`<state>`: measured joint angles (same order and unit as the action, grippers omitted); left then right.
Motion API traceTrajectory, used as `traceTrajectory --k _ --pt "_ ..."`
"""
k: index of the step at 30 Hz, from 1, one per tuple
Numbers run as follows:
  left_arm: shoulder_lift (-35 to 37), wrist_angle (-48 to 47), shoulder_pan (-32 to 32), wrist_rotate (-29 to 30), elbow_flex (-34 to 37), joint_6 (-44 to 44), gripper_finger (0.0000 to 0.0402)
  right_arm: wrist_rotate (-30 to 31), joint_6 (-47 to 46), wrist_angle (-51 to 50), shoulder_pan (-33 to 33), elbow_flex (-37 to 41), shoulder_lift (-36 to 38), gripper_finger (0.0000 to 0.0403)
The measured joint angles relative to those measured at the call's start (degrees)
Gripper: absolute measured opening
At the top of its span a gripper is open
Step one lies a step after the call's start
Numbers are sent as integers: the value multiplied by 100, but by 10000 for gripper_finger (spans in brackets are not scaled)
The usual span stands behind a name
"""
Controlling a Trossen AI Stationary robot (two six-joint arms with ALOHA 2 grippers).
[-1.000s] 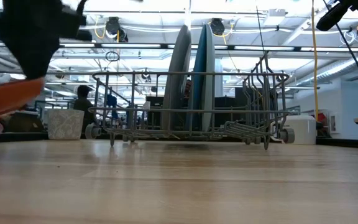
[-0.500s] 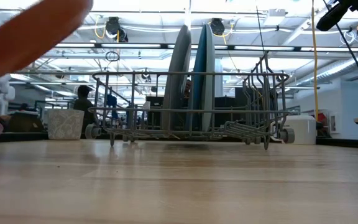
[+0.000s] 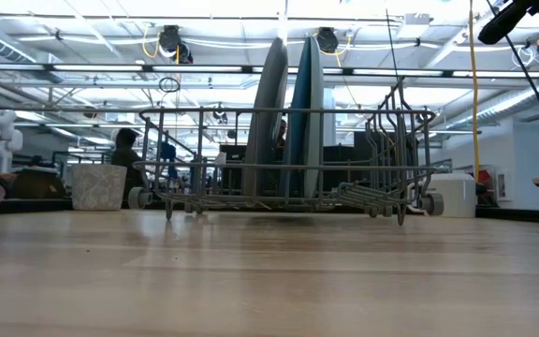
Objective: Sort dishes
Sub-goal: Put the orange plate in the dish rack
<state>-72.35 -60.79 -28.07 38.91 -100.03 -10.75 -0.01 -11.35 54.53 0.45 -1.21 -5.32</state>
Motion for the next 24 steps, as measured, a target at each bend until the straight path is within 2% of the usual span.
traceTrajectory --k 5,9,13,18,24 --pt "465 872 384 -338 50 -169 0 30 -413 -247 0 -2 0 9" --pt "798 1360 851 -673 376 270 0 266 -312 -1365 1 -345 -46 12" --pt "1115 1641 1457 -1167 966 715 0 284 101 -2379 2 -1046 -387 36" --pt "1417 2220 2120 -1931 1969 720 0 258 1087 -3209 2 -2246 -1268 86" --pt "1591 3184 2997 -3226 2790 873 0 256 2692 -4663 2 -4104 -2890 159"
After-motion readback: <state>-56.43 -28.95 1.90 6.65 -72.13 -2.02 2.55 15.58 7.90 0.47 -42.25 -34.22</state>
